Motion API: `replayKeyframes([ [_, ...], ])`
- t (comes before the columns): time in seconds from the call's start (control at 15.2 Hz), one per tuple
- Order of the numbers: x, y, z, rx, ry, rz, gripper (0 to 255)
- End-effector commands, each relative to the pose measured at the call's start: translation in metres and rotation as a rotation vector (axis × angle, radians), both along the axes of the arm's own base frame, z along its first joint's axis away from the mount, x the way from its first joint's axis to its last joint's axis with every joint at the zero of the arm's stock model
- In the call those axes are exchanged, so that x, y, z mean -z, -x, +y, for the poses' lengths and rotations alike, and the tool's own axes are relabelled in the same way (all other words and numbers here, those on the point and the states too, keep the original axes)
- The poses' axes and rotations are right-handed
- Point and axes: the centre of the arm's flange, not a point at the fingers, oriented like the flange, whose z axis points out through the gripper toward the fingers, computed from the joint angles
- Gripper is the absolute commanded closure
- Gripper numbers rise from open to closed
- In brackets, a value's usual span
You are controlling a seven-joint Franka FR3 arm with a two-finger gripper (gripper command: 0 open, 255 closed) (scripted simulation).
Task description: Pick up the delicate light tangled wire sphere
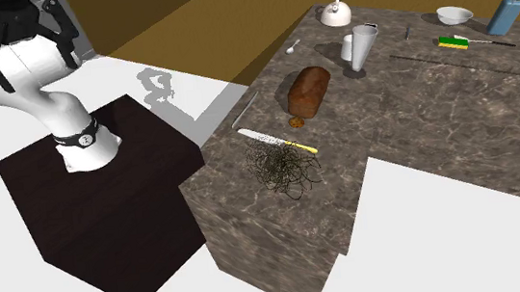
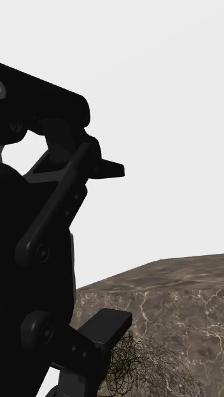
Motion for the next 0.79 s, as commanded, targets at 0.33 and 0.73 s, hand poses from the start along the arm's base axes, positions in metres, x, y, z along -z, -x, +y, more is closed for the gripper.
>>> replayKeyframes([
  [0.33, 0.037, -0.048, 0.027, -0.055, -0.030, 0.037, 0],
  [0.73, 0.084, -0.102, 0.064, -0.122, -0.067, 0.081, 0],
])
